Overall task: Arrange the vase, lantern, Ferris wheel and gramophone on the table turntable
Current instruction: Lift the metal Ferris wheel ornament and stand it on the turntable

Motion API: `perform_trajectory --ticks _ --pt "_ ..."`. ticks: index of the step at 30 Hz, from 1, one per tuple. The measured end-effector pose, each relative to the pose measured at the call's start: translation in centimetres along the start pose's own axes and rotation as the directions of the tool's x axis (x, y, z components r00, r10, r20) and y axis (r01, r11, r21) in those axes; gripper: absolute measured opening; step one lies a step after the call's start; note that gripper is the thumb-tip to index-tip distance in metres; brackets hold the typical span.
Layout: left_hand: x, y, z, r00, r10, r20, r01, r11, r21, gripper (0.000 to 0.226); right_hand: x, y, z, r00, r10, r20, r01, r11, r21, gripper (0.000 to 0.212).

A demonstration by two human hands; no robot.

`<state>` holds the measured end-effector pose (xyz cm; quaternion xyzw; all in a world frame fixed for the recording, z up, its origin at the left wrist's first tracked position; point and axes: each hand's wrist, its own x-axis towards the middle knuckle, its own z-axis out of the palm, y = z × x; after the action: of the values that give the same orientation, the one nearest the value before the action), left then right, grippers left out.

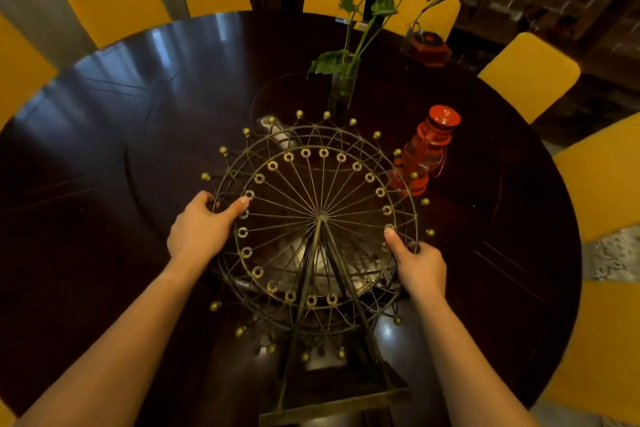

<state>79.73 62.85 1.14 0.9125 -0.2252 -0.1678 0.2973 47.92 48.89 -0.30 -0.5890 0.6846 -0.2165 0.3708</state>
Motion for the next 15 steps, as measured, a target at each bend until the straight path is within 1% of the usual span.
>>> perform_trajectory --ticks 2,5,8,11,13,15 --pt "-0.2 1.4 -1.4 0.997 0.042 -0.060 -0.043 0.999 -0.021 0.102 -0.2 -1.4 -1.3 0.998 -0.038 -0.049 0.040 0.998 0.044 0.066" --pt "0.0 3.6 -3.3 0.983 0.118 -0.142 -0.126 0.991 -0.051 0.094 -0.1 -3.4 -2.6 0.990 -0.093 -0.103 0.101 0.993 0.069 0.071" --pt "0.2 6.1 -5.1 0.960 0.187 -0.210 -0.212 0.972 -0.104 0.080 0.4 -5.5 -3.9 0.983 -0.133 -0.128 0.152 0.976 0.154 0.064" --pt "0.8 8.7 -6.8 0.932 0.239 -0.271 -0.285 0.947 -0.146 0.073 1.3 -7.7 -4.8 0.976 -0.169 -0.141 0.200 0.948 0.247 0.063" --pt "1.5 10.3 -7.6 0.910 0.269 -0.314 -0.331 0.929 -0.164 0.075 2.0 -9.1 -5.1 0.971 -0.192 -0.145 0.228 0.925 0.304 0.061" --pt "2.3 11.6 -8.1 0.889 0.287 -0.357 -0.368 0.911 -0.185 0.078 2.8 -10.3 -5.1 0.965 -0.218 -0.145 0.256 0.898 0.358 0.050"
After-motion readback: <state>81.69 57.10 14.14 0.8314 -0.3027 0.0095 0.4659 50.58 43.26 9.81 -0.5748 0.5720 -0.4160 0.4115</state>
